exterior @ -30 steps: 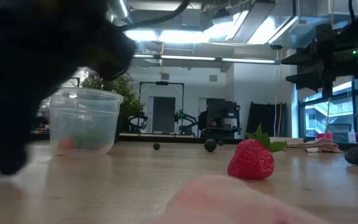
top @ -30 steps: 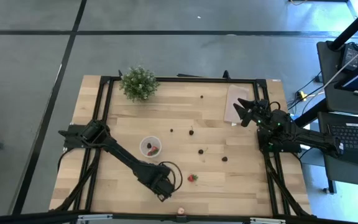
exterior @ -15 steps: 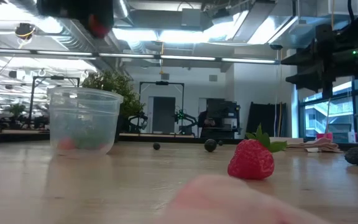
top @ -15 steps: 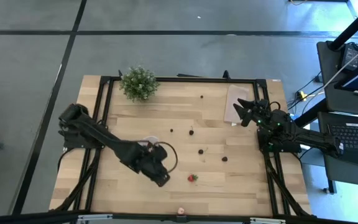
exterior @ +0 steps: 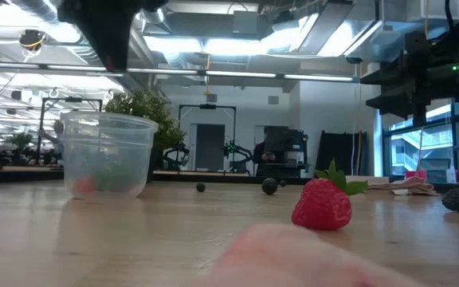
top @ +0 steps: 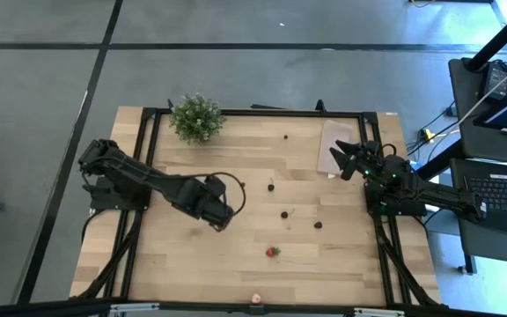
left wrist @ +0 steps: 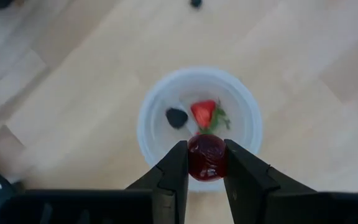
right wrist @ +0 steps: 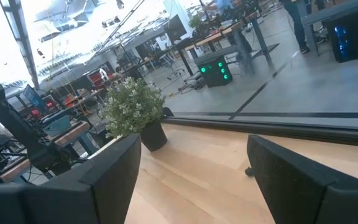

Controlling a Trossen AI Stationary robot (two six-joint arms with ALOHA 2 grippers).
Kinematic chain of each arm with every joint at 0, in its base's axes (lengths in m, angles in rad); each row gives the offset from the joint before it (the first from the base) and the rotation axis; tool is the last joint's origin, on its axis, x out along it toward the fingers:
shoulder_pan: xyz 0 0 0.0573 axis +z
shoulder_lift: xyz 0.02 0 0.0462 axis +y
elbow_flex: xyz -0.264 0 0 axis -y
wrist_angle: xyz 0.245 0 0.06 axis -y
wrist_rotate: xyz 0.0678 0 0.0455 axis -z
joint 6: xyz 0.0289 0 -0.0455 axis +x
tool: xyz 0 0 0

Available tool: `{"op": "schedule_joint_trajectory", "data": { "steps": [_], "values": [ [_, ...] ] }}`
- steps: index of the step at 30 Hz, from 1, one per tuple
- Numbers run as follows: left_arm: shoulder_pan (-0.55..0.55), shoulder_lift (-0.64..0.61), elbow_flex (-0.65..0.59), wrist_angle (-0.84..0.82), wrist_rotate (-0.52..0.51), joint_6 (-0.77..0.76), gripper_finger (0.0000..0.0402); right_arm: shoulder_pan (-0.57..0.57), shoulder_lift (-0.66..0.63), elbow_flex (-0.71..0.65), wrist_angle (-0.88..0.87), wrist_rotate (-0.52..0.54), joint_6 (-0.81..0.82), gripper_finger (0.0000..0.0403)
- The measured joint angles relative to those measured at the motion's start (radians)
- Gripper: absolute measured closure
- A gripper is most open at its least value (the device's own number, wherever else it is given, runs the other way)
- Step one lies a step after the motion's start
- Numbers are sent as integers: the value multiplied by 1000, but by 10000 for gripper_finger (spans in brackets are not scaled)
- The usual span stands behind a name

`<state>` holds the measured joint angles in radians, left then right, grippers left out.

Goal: Pick and placing Produce into tupperware
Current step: Put the red cherry into the container, then put the blueberry into the container

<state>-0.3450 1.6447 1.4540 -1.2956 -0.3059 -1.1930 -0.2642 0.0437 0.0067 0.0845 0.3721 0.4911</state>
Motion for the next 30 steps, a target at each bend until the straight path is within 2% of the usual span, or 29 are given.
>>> {"op": "schedule_joint_trajectory", "data": {
  "steps": [5,15,20,30],
  "values": [
    [55,0,-36,15,1,39,317,0,0,0,-4,0,-1,108],
    [84,-1,-202,215,67,88,322,0,0,0,-10,0,-2,108],
    [85,-1,-236,219,35,78,305,0,0,0,-10,0,-5,108],
    [84,-1,-241,250,34,78,273,0,0,0,-10,0,-5,108]
  ]
}}
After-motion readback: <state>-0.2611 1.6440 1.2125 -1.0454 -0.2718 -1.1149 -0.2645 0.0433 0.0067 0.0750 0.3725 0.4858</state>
